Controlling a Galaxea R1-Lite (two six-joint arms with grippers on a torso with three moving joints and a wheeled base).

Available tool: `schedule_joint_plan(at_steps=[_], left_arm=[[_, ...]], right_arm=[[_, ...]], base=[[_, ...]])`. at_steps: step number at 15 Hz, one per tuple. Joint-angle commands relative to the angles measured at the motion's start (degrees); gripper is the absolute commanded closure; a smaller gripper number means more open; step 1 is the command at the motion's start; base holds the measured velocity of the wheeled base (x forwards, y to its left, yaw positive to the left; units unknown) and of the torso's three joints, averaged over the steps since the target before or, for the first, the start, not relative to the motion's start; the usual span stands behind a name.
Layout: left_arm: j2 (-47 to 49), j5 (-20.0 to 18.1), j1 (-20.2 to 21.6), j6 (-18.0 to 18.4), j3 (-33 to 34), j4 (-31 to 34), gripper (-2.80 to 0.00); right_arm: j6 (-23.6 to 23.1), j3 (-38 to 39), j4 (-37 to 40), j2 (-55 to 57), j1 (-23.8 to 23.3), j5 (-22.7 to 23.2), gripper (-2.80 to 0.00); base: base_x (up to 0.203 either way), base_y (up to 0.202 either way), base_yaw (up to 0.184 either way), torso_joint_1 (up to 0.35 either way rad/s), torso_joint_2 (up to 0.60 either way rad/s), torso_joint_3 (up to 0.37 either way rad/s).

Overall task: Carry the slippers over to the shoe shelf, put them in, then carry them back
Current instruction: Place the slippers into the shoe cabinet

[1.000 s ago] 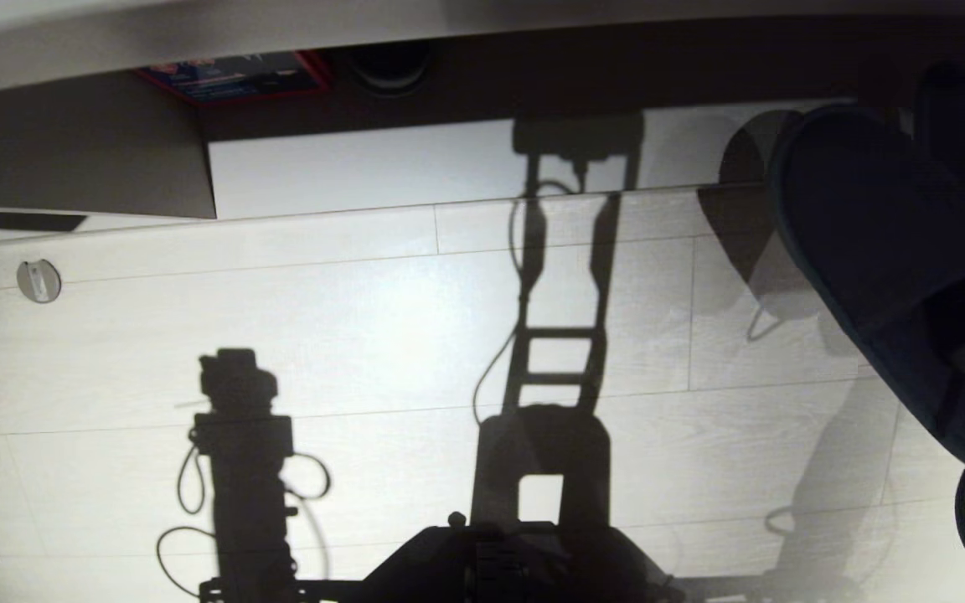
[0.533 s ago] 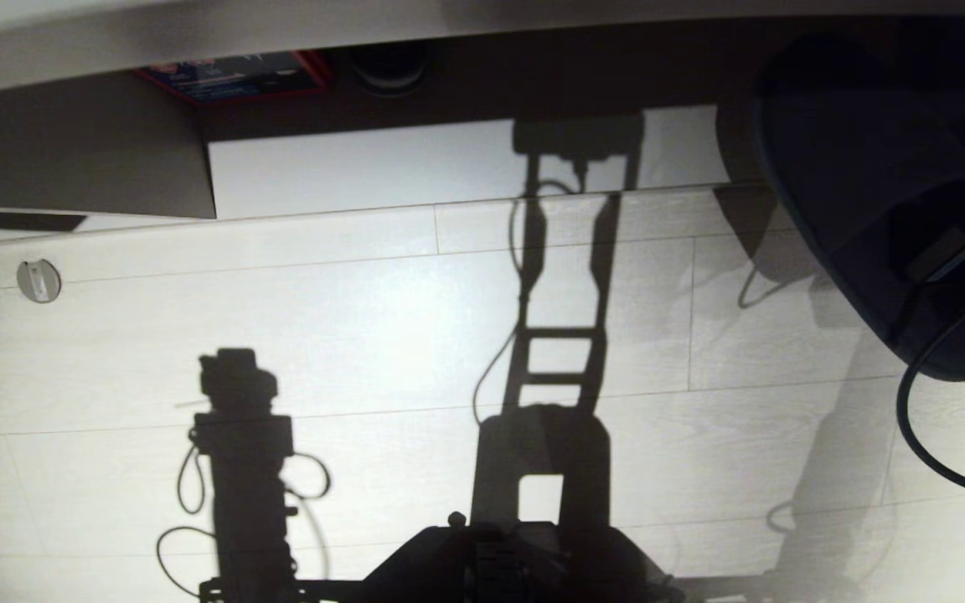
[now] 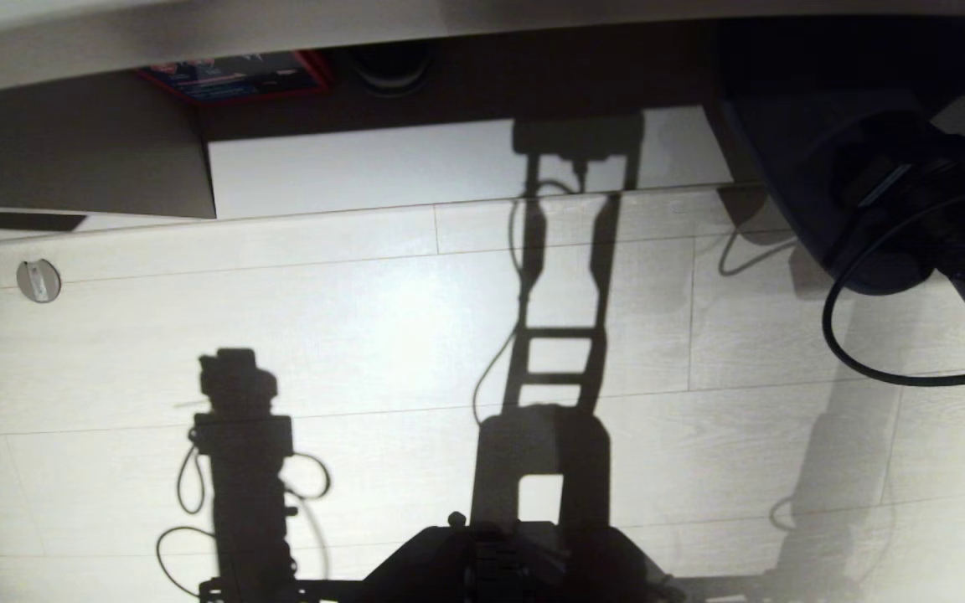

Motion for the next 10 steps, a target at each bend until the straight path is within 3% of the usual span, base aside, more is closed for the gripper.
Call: schedule_joint_plan(at_steps=[1, 10], left_arm=[[-0.02, 0.01, 0.01, -0.02, 0.0, 0.03, 0.0], [0.04, 0.01, 0.01, -0.02, 0.0, 0.0, 0.0]], right_arm=[[-0.2, -3.58, -0.6, 4.33, 0.95, -0.04, 0.0], [-1.78, -13.17, -3.24, 12.71, 2.75, -3.34, 0.0]], base=[[0.0, 0.0, 0.0, 0.0, 0.0, 0.0], [0.0, 0.0, 0.0, 0.0, 0.0, 0.0]])
